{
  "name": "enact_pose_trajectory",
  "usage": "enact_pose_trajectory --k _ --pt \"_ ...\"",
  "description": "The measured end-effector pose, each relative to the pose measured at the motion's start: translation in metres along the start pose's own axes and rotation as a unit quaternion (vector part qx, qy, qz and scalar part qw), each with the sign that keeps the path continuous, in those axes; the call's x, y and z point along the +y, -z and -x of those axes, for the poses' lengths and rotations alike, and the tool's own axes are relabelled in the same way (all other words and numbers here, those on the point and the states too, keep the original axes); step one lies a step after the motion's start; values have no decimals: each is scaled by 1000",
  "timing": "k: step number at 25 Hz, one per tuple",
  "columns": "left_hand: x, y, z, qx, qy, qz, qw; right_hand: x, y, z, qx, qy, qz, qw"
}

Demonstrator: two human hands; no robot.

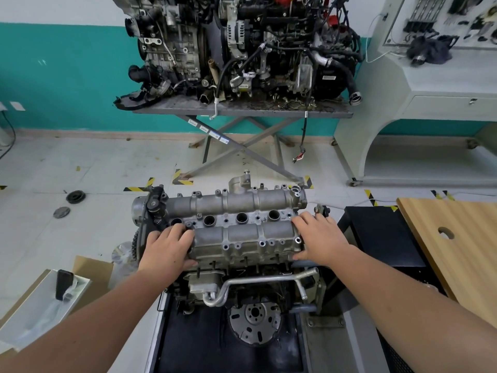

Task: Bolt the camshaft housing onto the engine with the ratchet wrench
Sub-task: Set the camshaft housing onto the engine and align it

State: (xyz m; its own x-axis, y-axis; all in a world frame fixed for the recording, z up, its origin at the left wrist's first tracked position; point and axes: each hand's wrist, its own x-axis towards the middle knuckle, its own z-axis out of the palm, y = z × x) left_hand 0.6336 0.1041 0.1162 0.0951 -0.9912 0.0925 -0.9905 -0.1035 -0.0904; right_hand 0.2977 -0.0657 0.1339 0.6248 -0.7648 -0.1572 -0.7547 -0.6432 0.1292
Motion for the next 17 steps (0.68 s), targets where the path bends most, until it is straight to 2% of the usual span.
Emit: enact_pose_trajectory --k 4,7,10,14,17 --pt "3 -1 2 6 24 11 1000 -2 0 2 5 -8 -9 1000" --pt "18 5 -1 45 53 48 996 -2 -1 4 3 -3 -18 1000" --pt "50 24 -19 60 -33 12 998 1 0 9 -2 12 -28 1000" --pt "121 43 -57 33 -150 -1 988 17 2 29 -4 36 -27 999" --pt "188 50 -77 27 -222 4 975 44 2 60 5 1 -36 999"
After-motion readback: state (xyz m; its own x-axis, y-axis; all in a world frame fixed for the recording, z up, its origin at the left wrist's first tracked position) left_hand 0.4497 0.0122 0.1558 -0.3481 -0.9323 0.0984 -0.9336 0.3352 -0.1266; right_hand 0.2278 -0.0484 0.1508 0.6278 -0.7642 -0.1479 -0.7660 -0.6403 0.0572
